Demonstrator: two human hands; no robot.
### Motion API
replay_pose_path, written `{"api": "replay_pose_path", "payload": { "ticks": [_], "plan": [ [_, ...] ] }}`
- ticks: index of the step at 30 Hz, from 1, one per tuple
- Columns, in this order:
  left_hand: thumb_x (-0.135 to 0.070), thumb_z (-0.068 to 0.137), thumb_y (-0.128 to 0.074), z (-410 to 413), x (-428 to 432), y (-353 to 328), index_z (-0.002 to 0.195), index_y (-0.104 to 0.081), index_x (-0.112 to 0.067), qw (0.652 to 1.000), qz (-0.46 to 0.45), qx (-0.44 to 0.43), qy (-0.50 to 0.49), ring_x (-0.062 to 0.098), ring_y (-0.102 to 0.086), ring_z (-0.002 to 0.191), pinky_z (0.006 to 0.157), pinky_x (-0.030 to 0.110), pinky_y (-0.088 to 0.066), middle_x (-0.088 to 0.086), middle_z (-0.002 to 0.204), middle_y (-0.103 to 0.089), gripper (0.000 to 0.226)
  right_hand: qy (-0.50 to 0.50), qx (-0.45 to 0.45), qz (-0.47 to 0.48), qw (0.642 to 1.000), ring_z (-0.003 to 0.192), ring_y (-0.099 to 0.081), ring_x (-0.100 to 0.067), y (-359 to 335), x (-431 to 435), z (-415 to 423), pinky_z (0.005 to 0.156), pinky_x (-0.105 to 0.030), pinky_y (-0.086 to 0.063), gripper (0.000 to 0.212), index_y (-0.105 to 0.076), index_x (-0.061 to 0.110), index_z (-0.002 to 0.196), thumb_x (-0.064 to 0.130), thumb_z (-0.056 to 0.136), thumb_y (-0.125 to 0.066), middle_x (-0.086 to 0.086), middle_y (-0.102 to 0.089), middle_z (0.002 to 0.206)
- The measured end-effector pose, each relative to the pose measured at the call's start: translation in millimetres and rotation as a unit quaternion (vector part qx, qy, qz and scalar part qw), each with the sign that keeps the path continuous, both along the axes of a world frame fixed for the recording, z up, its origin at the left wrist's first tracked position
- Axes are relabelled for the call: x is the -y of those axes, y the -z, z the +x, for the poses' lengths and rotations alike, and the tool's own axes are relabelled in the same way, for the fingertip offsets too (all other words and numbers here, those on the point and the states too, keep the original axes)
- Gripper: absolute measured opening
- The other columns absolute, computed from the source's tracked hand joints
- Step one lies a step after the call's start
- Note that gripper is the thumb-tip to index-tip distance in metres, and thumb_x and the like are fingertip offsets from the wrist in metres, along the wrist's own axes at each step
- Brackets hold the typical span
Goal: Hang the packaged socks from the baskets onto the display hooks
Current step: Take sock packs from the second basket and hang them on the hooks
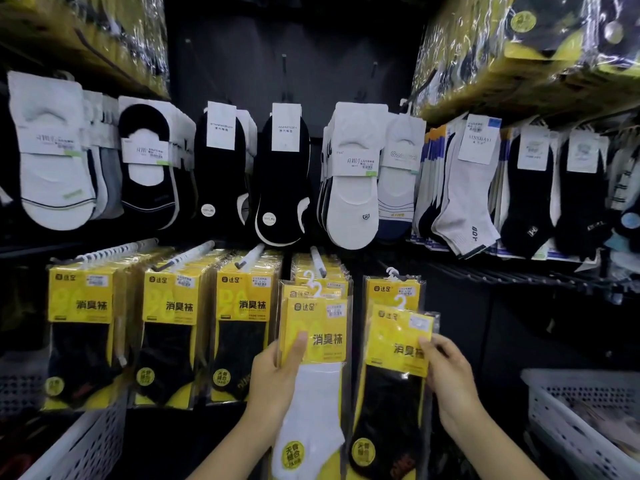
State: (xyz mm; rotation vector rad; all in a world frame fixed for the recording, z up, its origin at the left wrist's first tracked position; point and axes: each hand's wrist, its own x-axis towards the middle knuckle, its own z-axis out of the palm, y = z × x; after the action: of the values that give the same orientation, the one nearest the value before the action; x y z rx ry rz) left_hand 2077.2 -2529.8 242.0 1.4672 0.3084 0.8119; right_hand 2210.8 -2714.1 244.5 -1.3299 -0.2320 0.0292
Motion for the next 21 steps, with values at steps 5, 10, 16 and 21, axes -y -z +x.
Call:
{"api": "replay_pose_path", "payload": {
  "ticks": [5,10,16,21],
  "plan": [
    [-0.040,0.079,-0.064,1.4,-1.7,-0.7,0.101,-0.070,-0.022,1.000,-0.002,0.006,-0.003,0.016,-0.072,0.087,0.084,0.042,-0.056,-0.004,0.091,-0.076,0.029,0.069,0.032,0.004,0.997,0.095,-0.065,-0.028,-19.0,14.3,29.3,0.094,-0.045,-0.050,0.008,-0.062,0.010,0.097,0.017,0.093,-0.059,-0.013,-0.069,0.102],
    [-0.040,0.078,-0.064,5.5,-0.3,-1.6,0.098,-0.070,-0.024,1.000,-0.008,0.006,0.000,0.014,-0.073,0.083,0.076,0.035,-0.058,-0.007,0.087,-0.076,0.026,0.065,0.100,-0.032,0.992,0.077,-0.065,-0.011,-33.2,4.6,47.6,0.072,-0.025,-0.052,0.006,-0.060,0.020,0.088,0.016,0.092,-0.060,0.000,-0.069,0.085],
    [-0.040,0.082,-0.065,9.5,-3.0,-1.9,0.097,-0.070,-0.027,1.000,-0.011,-0.002,-0.002,0.014,-0.072,0.086,0.083,0.040,-0.057,-0.008,0.088,-0.076,0.020,0.044,0.111,-0.058,0.991,0.073,-0.066,-0.009,-31.4,-12.7,61.9,0.055,-0.013,-0.049,0.001,-0.060,0.015,0.093,0.016,0.093,-0.059,-0.001,-0.070,0.084],
    [-0.040,0.081,-0.066,9.0,0.3,-3.9,0.099,-0.069,-0.027,1.000,-0.025,-0.002,0.003,0.016,-0.072,0.087,0.085,0.043,-0.056,-0.005,0.090,-0.076,0.022,0.102,0.048,-0.065,0.992,0.084,-0.064,-0.017,-16.6,-23.1,71.0,0.080,-0.032,-0.051,0.015,-0.063,0.015,0.092,0.025,0.085,-0.071,-0.003,-0.068,0.088]
  ]
}}
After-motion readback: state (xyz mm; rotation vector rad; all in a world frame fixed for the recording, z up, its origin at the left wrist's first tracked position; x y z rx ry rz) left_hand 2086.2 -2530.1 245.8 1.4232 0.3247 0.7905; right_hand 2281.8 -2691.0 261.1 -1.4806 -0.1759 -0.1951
